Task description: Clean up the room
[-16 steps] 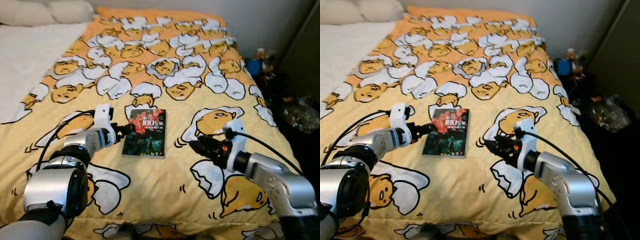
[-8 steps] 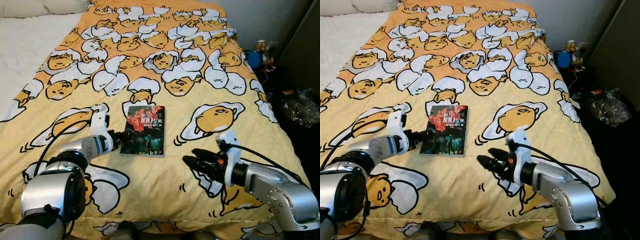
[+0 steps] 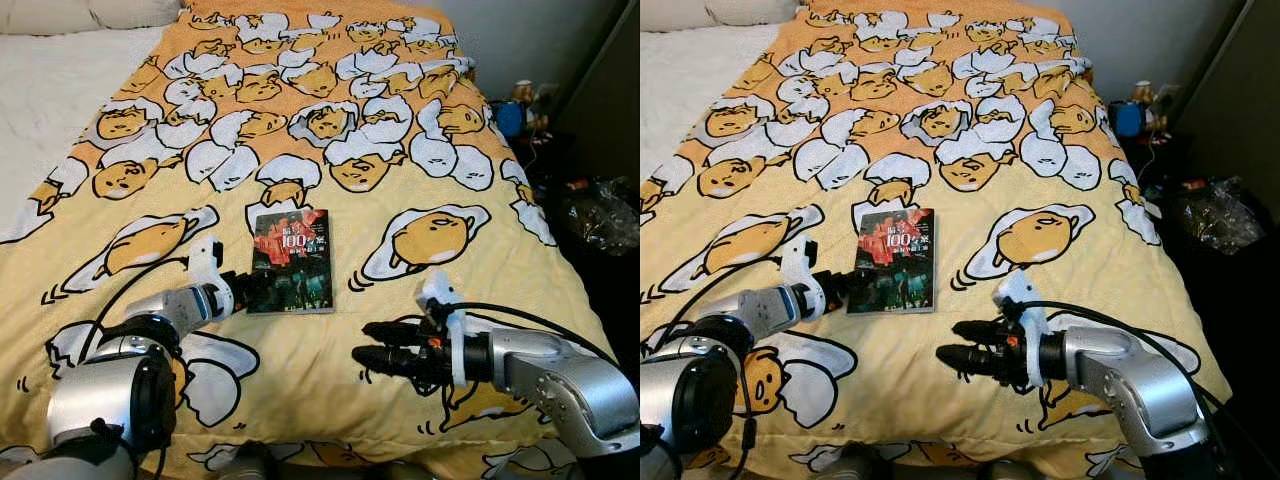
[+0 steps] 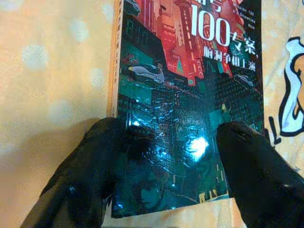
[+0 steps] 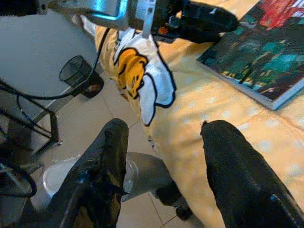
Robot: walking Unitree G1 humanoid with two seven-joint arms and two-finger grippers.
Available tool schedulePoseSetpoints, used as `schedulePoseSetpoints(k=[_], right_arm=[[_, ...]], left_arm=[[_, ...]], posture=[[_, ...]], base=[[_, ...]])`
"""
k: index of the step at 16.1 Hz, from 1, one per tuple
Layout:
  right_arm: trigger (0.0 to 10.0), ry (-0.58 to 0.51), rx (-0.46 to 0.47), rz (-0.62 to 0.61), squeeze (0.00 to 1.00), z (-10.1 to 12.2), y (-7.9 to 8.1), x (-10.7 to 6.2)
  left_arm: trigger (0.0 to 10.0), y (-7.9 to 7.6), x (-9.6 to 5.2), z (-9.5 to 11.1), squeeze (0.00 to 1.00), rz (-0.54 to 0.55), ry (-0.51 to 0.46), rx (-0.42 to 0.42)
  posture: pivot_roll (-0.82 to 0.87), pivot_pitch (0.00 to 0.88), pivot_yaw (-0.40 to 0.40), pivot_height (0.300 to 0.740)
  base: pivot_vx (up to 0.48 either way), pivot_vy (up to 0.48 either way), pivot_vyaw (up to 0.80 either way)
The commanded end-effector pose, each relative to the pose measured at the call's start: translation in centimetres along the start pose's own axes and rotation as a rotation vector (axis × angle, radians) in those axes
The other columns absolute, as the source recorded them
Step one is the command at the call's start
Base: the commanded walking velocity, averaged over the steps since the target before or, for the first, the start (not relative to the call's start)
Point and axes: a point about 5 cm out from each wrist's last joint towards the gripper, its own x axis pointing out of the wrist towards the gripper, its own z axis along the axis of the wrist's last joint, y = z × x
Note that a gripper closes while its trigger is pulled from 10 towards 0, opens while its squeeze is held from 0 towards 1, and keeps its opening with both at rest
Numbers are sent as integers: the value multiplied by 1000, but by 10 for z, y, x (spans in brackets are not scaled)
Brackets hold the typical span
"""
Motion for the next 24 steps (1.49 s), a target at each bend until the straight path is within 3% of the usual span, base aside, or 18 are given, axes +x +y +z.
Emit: schedulePoseSetpoints(k=[1, 2, 4, 5, 6, 7, 8, 9, 16, 24], right_arm=[[10000, 5, -16, 11, 0, 3, 0, 0], [10000, 6, -16, 16, 0, 3, 0, 1], [10000, 13, -16, 27, 0, 1, 0, 1], [10000, 21, -15, 35, 0, -1, 0, 1], [10000, 27, -17, 39, 0, -2, 1, 1], [10000, 38, -21, 46, 0, -4, 0, 0], [10000, 40, -21, 46, 0, -5, 0, 0], [10000, 42, -23, 44, 0, -5, -1, 1], [10000, 38, -34, 51, 0, -4, -3, 2], [10000, 29, -50, 49, 0, -2, -5, 4]], left_arm=[[2392, 2, 2, -12, 0, 0, 29, -43], [0, 1, 2, -14, 0, -9, 26, -58], [0, 3, 4, -22, 0, -9, 30, -73], [8706, 6, 4, -27, 0, 12, 12, -98], [10000, 7, 4, -28, 0, 21, -10, -129], [10000, 5, 5, -27, 0, -4, -61, -198], [4118, 4, 6, -26, 0, -18, -75, -218], [0, 2, 6, -24, 0, -37, -95, -238], [0, 0, 6, -17, 0, -83, -176, -306], [0, -5, 4, -16, 0, -200, -173, -336]], posture=[[-204, 116, 33, 740], [-204, 119, 35, 740], [-206, 124, 35, 740], [-209, 129, 35, 740], [-210, 133, 34, 740], [-210, 136, 33, 740], [-210, 137, 33, 740], [-208, 136, 32, 740], [-203, 132, 32, 740], [-197, 124, 35, 740]], base=[[0, 0, 0], [0, 0, 0], [0, 0, 0], [0, 0, 0], [0, 0, 0], [0, 0, 0], [0, 0, 0], [0, 0, 0], [0, 0, 0], [0, 0, 0]])
